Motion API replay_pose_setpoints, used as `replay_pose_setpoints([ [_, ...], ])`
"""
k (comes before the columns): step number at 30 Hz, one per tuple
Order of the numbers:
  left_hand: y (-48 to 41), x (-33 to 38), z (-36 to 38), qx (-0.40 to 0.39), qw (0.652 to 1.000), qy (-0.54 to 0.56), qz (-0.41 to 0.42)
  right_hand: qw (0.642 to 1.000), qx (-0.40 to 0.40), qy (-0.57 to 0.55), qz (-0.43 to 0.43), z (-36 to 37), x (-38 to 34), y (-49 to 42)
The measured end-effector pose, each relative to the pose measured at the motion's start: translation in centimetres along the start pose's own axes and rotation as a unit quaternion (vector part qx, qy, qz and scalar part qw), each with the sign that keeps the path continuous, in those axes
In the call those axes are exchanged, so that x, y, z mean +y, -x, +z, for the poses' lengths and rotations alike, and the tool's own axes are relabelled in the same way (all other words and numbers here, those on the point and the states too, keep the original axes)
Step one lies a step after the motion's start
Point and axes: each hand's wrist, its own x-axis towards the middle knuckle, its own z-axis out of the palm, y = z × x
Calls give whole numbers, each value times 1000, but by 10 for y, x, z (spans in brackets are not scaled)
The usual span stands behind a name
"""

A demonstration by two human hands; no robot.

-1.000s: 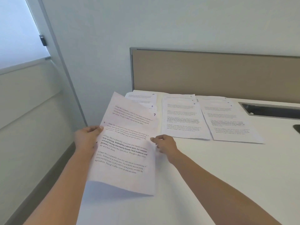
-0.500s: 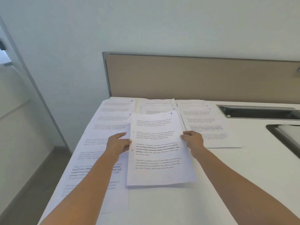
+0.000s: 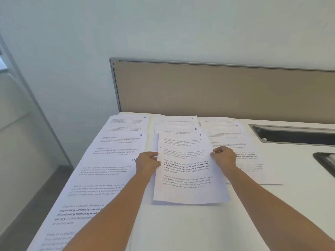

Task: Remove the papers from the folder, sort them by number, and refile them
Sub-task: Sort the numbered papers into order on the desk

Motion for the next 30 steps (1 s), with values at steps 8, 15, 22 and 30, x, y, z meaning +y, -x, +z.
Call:
replay_pose_setpoints([
  [8, -15, -6, 4, 41, 993, -106, 32, 995, -11, 77, -70, 10, 7, -10],
  [15, -12, -11, 6, 66, 972, -205, 91, 979, -5, 162, -123, 17, 11, -9],
  [22, 3, -24, -2, 69, 964, -219, 138, 954, 3, 220, -203, 25, 9, 13],
  [30, 48, -50, -35, 57, 961, -173, 211, 924, -45, 176, -337, 55, 16, 80],
])
